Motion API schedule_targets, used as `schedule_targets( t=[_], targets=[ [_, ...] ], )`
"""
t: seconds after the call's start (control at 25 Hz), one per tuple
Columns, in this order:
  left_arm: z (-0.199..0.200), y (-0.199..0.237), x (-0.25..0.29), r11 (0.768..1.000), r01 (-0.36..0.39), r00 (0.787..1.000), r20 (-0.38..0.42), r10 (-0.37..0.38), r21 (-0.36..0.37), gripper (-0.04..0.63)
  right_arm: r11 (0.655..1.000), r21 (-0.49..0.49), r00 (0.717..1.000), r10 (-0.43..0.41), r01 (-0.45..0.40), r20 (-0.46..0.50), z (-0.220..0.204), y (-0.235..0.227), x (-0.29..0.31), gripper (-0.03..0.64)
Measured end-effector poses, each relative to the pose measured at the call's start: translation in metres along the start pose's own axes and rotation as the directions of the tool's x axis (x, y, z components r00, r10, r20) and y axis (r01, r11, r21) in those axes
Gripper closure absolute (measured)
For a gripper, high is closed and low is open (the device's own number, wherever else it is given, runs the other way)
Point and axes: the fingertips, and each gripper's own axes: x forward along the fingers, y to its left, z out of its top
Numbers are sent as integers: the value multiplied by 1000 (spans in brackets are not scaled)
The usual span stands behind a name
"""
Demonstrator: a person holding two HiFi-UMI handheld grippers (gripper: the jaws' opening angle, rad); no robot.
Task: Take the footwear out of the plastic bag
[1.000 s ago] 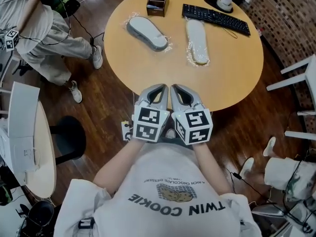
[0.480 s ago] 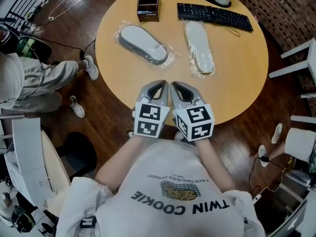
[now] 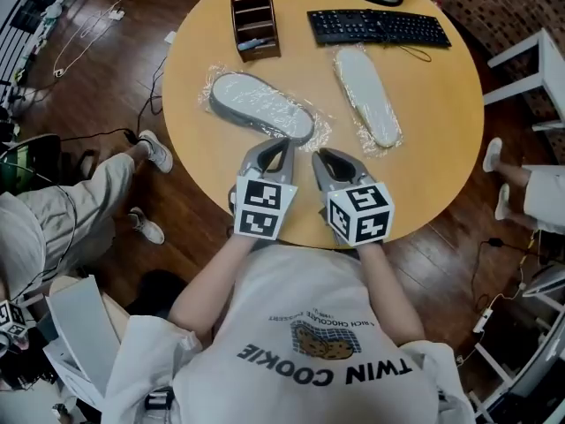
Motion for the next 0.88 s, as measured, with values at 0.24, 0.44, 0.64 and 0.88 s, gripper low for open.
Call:
schedule_targets(
  t=[0.24, 0.44, 0.64, 0.88],
  targets=[
    [-4, 51, 14, 998, 54, 998, -16, -53, 38, 595, 994, 79, 997, -76, 78, -22, -3, -6, 31, 569],
    [-9, 101, 24, 993, 77, 997, -25, -75, 85, 595, 981, 119, 988, -152, 154, -28, -4, -12, 51, 559],
    [-12, 150, 33, 992, 68, 998, -26, -65, 111, 595, 965, 171, 980, -191, 196, -45, -10, -17, 62, 544],
    [-26, 206, 41, 988, 42, 998, -55, -34, 150, 595, 936, 287, 979, -198, 202, -44, -16, -27, 65, 537]
  ],
)
